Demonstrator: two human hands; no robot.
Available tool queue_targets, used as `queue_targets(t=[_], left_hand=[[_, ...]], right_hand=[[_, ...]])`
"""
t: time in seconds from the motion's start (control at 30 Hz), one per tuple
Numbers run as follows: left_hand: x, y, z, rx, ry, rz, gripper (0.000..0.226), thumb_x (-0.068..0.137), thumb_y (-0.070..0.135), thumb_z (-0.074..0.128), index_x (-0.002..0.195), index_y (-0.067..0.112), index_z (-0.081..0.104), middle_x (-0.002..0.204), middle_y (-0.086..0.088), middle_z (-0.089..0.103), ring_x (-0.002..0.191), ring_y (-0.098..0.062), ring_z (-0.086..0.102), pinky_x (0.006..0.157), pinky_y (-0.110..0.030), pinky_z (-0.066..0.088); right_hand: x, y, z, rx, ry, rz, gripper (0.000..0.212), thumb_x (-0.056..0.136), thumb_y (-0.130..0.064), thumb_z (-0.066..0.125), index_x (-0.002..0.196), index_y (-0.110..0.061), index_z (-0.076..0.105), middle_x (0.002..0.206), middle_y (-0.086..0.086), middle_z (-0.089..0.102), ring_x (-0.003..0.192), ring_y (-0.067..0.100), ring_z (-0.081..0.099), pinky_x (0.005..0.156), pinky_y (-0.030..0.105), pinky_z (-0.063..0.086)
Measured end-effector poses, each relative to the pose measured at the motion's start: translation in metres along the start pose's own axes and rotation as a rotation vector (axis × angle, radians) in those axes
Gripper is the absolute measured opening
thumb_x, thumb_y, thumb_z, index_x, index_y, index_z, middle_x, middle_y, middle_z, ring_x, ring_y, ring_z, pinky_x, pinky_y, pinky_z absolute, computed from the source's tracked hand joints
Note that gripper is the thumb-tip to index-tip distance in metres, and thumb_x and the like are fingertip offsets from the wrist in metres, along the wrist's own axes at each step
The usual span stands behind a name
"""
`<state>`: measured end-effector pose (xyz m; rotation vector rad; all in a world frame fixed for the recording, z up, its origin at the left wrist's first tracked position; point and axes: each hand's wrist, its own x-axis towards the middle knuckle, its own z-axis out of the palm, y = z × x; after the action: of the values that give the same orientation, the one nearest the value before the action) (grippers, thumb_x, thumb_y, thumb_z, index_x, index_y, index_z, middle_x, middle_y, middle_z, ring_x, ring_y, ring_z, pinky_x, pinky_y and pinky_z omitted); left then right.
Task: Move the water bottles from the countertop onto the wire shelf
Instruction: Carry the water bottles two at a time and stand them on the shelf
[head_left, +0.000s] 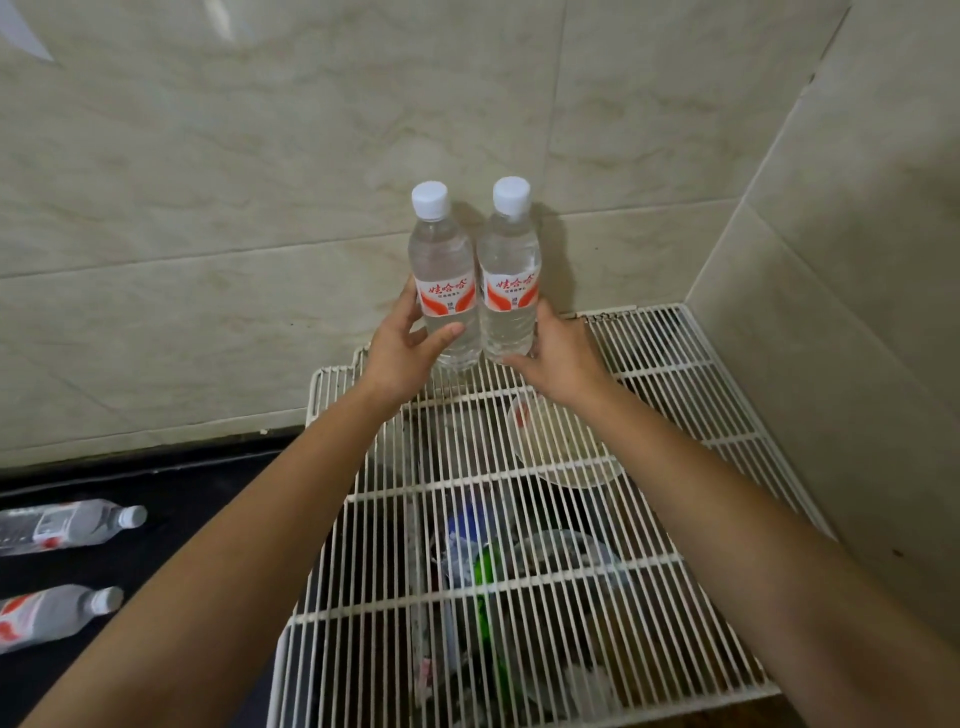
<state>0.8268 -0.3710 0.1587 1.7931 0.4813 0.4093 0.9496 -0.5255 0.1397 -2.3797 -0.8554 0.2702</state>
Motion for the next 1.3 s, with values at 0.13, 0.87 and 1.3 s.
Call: queue_targets(t=[0.13, 0.87, 1.3], left_hand=[[0.002, -0.006, 0.0, -0.024, 0.011, -0.022, 0.063, 0.094, 0.016, 0.068, 0.15, 0.028, 0.042, 0.143, 0.012, 0.057, 0.127, -0.013, 0.057, 0.106, -0.036, 0.049], [-0.128, -0.021, -0.06, 0.901, 0.364, 0.0, 0.064, 0.104, 0.05, 0.036, 0.157, 0.015, 0.027, 0.164, -0.018, 0.023, 0.152, -0.037, 0.021, 0.119, -0.056, 0.026], [-0.327, -0.026, -0.198, 1.222, 0.703, -0.165, 0.061, 0.102, 0.048, 0.041, 0.15, 0.011, 0.042, 0.157, -0.021, 0.037, 0.143, -0.042, 0.038, 0.108, -0.061, 0.038]], right_hand=[[0.0, 0.007, 0.01, -0.046, 0.056, -0.006, 0.068, 0.086, -0.034, 0.077, 0.143, -0.015, 0.047, 0.119, 0.006, 0.073, 0.098, 0.022, 0.073, 0.09, 0.039, 0.059], [-0.084, -0.049, 0.041, -0.099, 0.167, -0.3, 0.079, 0.102, -0.051, 0.046, 0.161, -0.014, 0.008, 0.169, 0.017, 0.002, 0.155, 0.035, 0.01, 0.123, 0.049, 0.013], [-0.153, -0.208, 0.116, -0.049, 0.07, -0.759, 0.067, 0.102, -0.048, 0.044, 0.156, -0.01, 0.03, 0.166, 0.019, 0.018, 0.154, 0.036, 0.017, 0.125, 0.05, 0.015]])
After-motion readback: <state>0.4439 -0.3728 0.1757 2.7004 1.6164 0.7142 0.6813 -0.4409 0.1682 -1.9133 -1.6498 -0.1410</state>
